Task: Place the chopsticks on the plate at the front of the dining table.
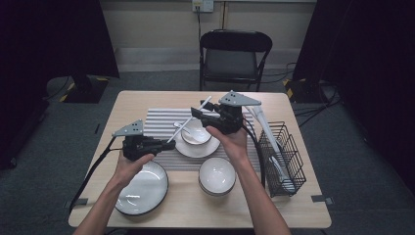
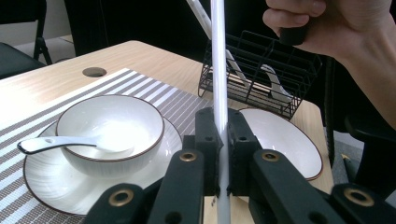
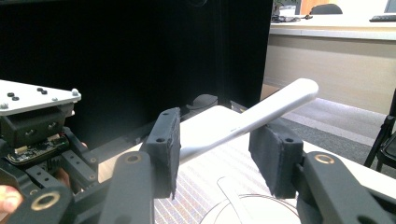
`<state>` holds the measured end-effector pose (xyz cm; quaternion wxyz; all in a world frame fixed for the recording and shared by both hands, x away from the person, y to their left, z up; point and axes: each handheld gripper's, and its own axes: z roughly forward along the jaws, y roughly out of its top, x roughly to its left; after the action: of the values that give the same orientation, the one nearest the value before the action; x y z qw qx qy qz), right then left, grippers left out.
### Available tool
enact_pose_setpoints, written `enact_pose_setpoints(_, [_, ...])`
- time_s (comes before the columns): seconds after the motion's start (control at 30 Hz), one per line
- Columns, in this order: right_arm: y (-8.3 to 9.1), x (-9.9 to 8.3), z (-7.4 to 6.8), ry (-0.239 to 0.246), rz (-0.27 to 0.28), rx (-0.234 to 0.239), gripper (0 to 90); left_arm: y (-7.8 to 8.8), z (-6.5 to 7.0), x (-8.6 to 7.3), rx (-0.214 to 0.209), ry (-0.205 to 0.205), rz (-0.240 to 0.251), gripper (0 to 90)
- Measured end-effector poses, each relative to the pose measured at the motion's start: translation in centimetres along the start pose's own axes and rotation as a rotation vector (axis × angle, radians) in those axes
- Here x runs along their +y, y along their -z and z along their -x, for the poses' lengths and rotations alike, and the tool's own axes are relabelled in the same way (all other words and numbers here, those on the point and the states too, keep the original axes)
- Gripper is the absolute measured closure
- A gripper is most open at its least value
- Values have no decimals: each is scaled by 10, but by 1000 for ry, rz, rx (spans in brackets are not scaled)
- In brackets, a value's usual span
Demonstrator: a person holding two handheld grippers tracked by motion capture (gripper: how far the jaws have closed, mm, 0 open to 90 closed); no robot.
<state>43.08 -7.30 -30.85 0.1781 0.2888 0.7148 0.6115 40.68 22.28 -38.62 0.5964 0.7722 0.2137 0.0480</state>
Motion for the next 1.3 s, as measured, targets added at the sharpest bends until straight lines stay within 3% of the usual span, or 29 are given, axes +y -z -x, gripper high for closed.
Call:
enact_pose_setpoints(0.47, [2, -10, 6, -30, -9, -6, 508, -1, -1, 0, -7, 8, -3, 861])
enact_pose_setpoints(0.6, [3, -12, 8, -28, -23, -9, 491, -2, -2, -2, -16, 4, -23, 861])
enact_pose_setpoints(0.7, [6, -10, 7, -24, -24, 18, 482, -2, -2, -1, -17, 0, -21, 860])
enact_pose_setpoints(0.83, [11, -10, 8, -18, -14, 20, 456, -2, -2, -1, -8, -2, -23, 861])
enact_pose_setpoints(1.3, [27, -23, 20, -25, -35, -32, 374, -2, -4, -2, 8, 9, -23, 860])
